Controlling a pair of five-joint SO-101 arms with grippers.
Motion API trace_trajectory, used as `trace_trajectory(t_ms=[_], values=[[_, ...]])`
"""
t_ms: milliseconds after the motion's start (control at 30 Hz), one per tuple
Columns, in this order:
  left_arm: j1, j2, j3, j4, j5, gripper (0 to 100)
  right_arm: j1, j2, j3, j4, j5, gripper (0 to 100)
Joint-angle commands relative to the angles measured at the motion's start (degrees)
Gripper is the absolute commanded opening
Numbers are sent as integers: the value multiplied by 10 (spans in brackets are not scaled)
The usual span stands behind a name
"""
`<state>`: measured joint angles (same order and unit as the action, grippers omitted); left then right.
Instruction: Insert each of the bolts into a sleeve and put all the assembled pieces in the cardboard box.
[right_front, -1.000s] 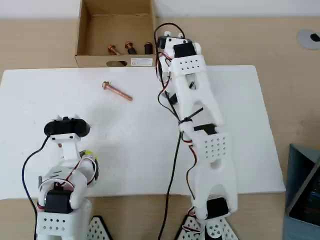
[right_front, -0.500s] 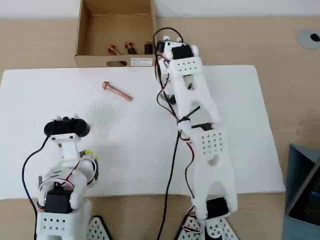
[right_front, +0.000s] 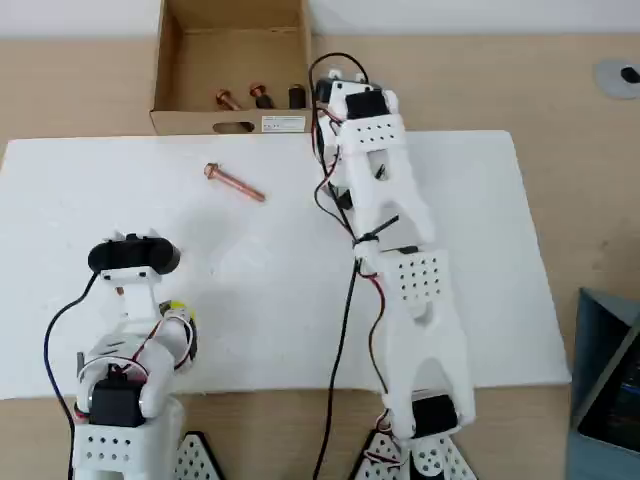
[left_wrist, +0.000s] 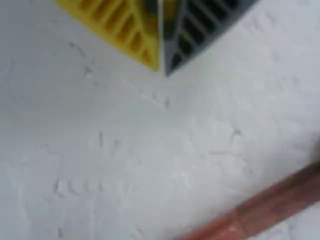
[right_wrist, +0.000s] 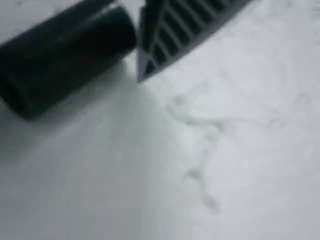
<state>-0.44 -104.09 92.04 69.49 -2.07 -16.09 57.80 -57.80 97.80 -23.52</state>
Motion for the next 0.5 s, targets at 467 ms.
trace_trajectory(t_ms=[467], values=[[4,-3,-4,2,-2,2,16,7,-26,11,4,51]])
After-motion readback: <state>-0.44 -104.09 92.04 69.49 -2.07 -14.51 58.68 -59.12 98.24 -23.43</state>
